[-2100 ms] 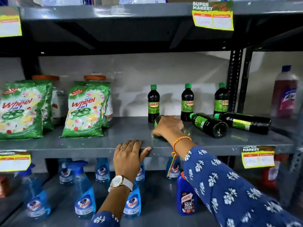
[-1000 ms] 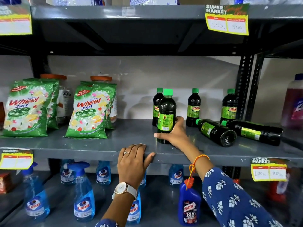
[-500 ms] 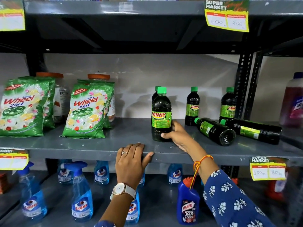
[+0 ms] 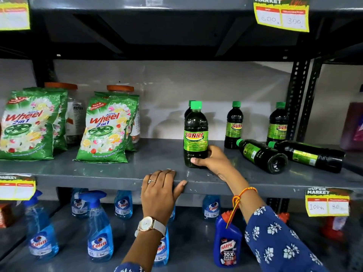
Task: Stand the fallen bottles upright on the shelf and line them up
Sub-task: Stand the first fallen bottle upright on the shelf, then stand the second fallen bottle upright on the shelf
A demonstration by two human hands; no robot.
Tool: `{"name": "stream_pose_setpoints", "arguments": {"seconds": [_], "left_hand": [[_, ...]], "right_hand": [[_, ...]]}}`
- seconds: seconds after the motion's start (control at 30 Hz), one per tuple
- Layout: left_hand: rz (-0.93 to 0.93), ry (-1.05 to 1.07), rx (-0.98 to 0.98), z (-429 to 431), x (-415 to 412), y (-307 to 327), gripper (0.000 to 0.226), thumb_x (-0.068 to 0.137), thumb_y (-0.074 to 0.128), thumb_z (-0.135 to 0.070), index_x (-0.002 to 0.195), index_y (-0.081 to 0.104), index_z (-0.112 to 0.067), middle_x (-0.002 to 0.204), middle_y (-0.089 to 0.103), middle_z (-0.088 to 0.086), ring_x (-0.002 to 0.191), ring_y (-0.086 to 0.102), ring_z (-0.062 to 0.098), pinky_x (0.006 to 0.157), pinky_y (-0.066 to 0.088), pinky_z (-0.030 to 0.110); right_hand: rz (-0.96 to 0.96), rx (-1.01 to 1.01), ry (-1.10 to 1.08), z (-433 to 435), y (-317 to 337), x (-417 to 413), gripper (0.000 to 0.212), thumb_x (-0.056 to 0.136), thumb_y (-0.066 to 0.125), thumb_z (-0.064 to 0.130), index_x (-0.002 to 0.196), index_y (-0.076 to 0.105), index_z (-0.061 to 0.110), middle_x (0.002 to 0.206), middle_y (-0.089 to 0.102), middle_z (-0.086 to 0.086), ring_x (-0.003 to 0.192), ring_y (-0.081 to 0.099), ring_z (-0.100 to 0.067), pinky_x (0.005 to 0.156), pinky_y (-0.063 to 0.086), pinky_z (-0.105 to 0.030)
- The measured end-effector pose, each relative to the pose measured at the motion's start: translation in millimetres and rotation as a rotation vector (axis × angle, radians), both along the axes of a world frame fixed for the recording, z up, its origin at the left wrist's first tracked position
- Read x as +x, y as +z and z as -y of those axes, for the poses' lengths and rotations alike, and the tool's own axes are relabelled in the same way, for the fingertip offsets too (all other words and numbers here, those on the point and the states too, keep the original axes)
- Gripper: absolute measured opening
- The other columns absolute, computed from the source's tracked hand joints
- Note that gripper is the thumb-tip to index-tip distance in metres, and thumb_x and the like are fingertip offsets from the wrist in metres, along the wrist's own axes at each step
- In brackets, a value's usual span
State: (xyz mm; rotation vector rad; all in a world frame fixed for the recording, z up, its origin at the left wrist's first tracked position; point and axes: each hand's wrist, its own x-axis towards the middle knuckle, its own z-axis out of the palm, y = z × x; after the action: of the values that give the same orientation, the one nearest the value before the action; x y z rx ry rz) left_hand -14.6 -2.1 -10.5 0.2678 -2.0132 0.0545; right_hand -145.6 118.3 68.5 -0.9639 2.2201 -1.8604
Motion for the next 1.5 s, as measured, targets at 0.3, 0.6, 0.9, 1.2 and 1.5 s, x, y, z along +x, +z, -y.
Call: {"name": "stream_pose_setpoints", "arguments": {"seconds": [0.3, 0.6, 0.9, 1.2, 1.5], "left_hand": [[0.084, 0.003, 0.046, -4, 5, 2, 0.047, 0.089, 0.04, -0.049, 0.092, 0.066, -0.009, 0.09, 0.071, 0.01, 0.085, 0.063, 0.031, 0.083, 0.047, 0.045], [0.007, -0.025, 0.026, -3, 1, -4, 0.044, 0.091, 0.043, -0.045, 0.095, 0.065, -0.008, 0.09, 0.07, 0.012, 0.086, 0.062, 0.032, 0.086, 0.038, 0.043], [-0.144, -0.191, 0.226, -30, 11, 1, 0.049, 0.093, 0.035, -0.039, 0.11, 0.056, 0.001, 0.121, 0.058, 0.023, 0.111, 0.05, 0.041, 0.1, 0.033, 0.046], [0.211, -0.257, -0.034, -146, -53, 48, 0.046, 0.089, 0.039, -0.042, 0.096, 0.067, -0.006, 0.104, 0.07, 0.016, 0.095, 0.065, 0.031, 0.08, 0.053, 0.039], [0.311, -0.066, 0.014, -148, -70, 39, 0.047, 0.088, 0.033, -0.047, 0.079, 0.068, -0.017, 0.077, 0.073, 0.003, 0.069, 0.066, 0.026, 0.052, 0.049, 0.031]], "right_hand": [[-0.064, 0.104, 0.006, -19, 3, 27, 0.033, 0.065, 0.08, 0.014, 0.088, 0.06, 0.026, 0.093, 0.066, 0.006, 0.094, 0.062, -0.015, 0.075, 0.045, -0.021], [-0.085, 0.128, 0.021, -32, 2, 49, 0.043, 0.068, 0.078, 0.013, 0.107, 0.06, 0.016, 0.112, 0.066, -0.004, 0.106, 0.06, -0.019, 0.101, 0.043, -0.042], [-0.071, 0.182, -0.063, -67, 18, 36, 0.089, 0.067, 0.078, 0.034, 0.138, 0.032, 0.007, 0.138, 0.047, -0.01, 0.119, 0.05, -0.019, 0.097, 0.042, -0.03], [-0.407, 0.866, -0.595, -127, 66, -39, 0.064, 0.075, 0.063, 0.051, 0.12, 0.046, 0.009, 0.124, 0.054, -0.019, 0.116, 0.049, -0.038, 0.096, 0.043, -0.045], [-0.234, 0.741, -0.534, -121, 42, -73, 0.065, 0.06, 0.077, 0.03, 0.12, 0.054, 0.018, 0.122, 0.059, -0.01, 0.112, 0.056, -0.031, 0.093, 0.047, -0.045]]}}
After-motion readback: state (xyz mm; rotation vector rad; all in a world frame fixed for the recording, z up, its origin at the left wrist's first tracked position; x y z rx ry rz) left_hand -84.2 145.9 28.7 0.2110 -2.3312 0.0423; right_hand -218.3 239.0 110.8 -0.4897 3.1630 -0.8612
